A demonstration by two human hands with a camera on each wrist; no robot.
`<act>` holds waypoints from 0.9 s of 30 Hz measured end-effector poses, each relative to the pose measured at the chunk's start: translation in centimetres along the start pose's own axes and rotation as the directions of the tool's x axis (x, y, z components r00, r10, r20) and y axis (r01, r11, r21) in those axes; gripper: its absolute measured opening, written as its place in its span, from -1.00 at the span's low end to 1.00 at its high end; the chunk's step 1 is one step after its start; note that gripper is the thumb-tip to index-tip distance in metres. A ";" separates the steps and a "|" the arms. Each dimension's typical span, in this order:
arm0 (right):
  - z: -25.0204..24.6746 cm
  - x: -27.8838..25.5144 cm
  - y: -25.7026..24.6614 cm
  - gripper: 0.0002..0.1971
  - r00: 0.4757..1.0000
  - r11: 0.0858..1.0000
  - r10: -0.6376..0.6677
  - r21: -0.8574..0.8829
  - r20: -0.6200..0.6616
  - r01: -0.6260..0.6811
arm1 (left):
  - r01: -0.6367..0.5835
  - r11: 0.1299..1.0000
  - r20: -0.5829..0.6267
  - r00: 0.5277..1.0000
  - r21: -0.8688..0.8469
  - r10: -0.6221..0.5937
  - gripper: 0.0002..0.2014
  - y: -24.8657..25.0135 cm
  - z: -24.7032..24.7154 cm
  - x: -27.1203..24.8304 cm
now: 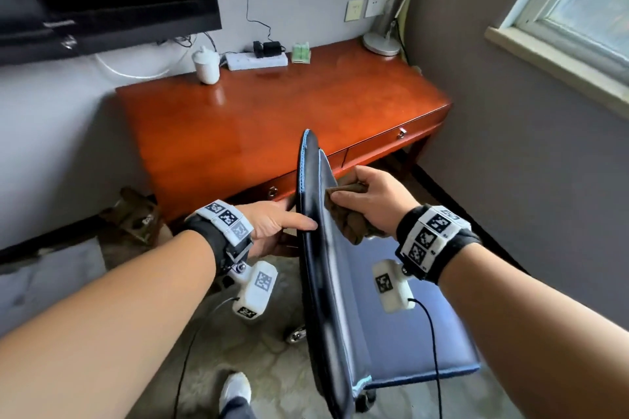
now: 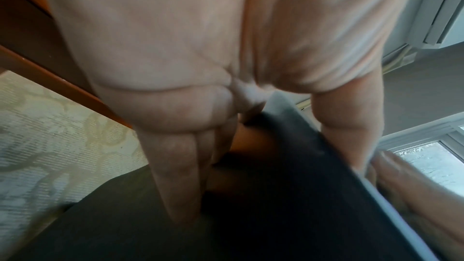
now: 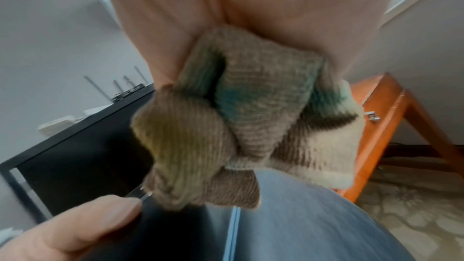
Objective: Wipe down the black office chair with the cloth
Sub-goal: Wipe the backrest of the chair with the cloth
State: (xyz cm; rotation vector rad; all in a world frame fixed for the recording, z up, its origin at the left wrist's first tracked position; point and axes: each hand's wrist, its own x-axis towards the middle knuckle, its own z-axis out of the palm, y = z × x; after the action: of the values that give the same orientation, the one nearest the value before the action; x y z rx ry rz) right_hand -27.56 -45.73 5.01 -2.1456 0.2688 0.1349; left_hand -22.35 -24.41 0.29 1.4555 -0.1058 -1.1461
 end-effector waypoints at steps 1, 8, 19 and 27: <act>0.4 0.4 -0.3 -0.80 0.998 0.999 -0.038 -0.037 0.045 0.040 | 0.011 1.000 0.014 1.000 -0.017 -0.011 -0.51 -0.5 0.2 -0.3; 4.4 2.7 -2.3 -0.82 0.959 0.934 -0.154 -0.282 0.237 0.219 | 0.038 0.995 0.031 0.999 -0.089 -0.036 -0.26 -3.9 -0.2 -0.6; 5.1 2.2 -2.3 -0.70 0.973 0.907 -0.160 -0.365 0.168 0.212 | -0.019 0.999 0.003 1.000 0.042 0.019 -0.44 -3.8 -0.5 -0.3; 6.0 4.8 -3.1 -0.73 0.993 0.962 -0.117 -0.247 0.003 0.114 | -0.006 0.995 0.053 0.999 0.102 0.000 -0.20 -2.7 -1.9 0.2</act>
State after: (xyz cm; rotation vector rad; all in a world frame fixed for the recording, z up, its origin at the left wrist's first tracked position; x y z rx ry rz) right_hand -22.14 -39.74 3.27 -2.4037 0.1382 0.0919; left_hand -22.45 -22.47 -2.35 1.5146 -0.2060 -1.1914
